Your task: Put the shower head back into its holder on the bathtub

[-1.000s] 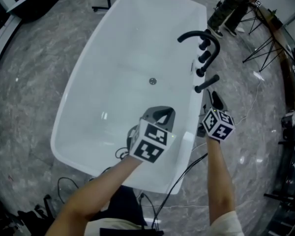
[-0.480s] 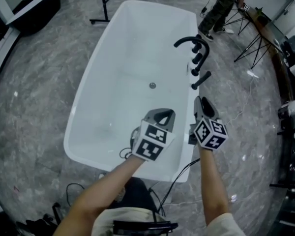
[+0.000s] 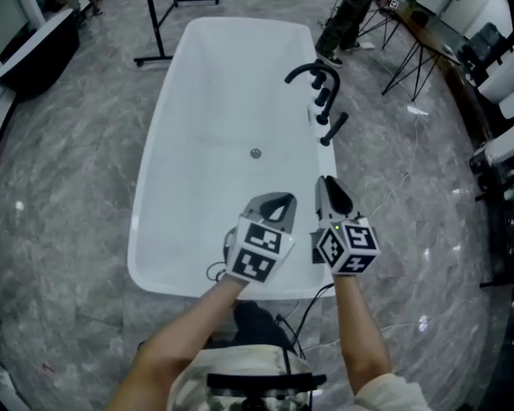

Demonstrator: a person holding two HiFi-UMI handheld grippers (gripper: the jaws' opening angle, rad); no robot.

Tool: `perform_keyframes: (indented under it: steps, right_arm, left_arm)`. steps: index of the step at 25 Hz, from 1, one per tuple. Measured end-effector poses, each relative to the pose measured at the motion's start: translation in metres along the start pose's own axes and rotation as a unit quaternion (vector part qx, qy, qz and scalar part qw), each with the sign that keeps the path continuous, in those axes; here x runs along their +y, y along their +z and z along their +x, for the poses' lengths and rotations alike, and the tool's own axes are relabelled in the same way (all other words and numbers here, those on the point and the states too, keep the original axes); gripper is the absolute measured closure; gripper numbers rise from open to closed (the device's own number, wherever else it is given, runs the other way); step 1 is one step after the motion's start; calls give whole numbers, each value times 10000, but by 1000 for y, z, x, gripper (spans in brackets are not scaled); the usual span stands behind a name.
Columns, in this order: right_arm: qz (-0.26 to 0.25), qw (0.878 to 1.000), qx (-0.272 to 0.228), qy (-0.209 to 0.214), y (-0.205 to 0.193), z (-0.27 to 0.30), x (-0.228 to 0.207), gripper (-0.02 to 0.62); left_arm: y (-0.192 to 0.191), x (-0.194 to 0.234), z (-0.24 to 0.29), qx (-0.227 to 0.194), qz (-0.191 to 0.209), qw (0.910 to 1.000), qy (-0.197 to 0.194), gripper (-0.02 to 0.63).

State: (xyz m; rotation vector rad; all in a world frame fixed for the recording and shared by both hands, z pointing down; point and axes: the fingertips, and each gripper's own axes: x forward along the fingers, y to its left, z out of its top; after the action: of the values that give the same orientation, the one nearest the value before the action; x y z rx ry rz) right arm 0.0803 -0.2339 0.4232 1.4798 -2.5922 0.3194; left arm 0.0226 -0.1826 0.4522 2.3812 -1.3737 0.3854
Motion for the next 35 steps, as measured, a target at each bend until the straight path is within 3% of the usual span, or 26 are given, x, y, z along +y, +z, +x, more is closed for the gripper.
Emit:
perform_keyframes:
  steps: [11,20,27,35]
  right_arm:
    - [25,9997,-240,-100,3,-71,115,589]
    - [-36,9992,-381,-123,8,-131,214,588]
    - [23,9977,-528,-413,14,-179,268,588]
    - [32,9966,-496,-652,0,-221,292,588]
  left_arm:
    - [-32,7,-103,-173,51,9997,-187,599]
    - [-48,10,-197,-324,81,9987,-392,598]
    - [-55,-5,-262,-424,385,9962,-660,598]
    - [-67,-31,-294,-473,615,9935,-830,598]
